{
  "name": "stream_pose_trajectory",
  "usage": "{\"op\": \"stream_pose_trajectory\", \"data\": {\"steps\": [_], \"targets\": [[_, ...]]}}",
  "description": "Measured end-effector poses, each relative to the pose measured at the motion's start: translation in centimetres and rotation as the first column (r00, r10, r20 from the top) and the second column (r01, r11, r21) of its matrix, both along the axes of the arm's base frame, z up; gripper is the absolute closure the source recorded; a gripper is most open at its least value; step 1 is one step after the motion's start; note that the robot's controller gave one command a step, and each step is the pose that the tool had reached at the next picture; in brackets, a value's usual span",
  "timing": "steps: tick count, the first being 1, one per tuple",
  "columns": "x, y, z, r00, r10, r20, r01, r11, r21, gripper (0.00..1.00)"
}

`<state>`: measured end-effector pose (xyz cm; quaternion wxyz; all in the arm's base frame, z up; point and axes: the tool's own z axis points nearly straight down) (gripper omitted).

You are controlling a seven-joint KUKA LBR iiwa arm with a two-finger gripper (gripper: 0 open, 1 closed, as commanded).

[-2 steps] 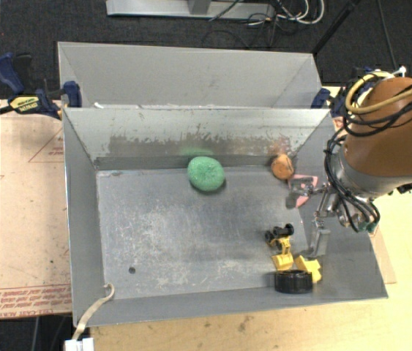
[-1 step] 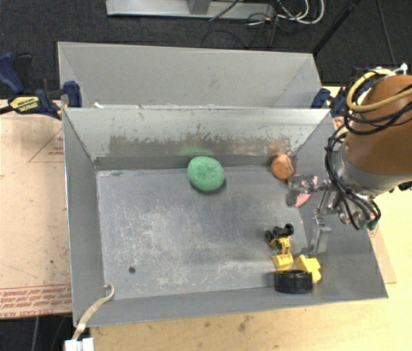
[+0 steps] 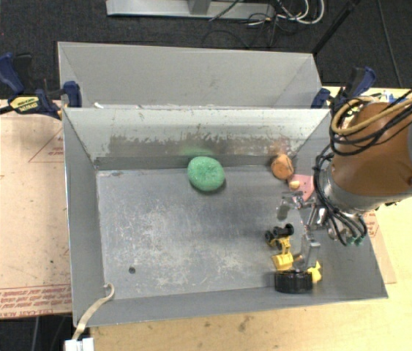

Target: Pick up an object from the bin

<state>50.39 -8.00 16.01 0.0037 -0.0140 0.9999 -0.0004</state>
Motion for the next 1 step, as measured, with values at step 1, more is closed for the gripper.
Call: {"op": "stream_pose_trajectory", "data": {"steps": [1], "targets": [[0.14,-1.71,-3.45,0.998,-0.065,-0.014,0.065,0.998,0.004,0.0]]}}
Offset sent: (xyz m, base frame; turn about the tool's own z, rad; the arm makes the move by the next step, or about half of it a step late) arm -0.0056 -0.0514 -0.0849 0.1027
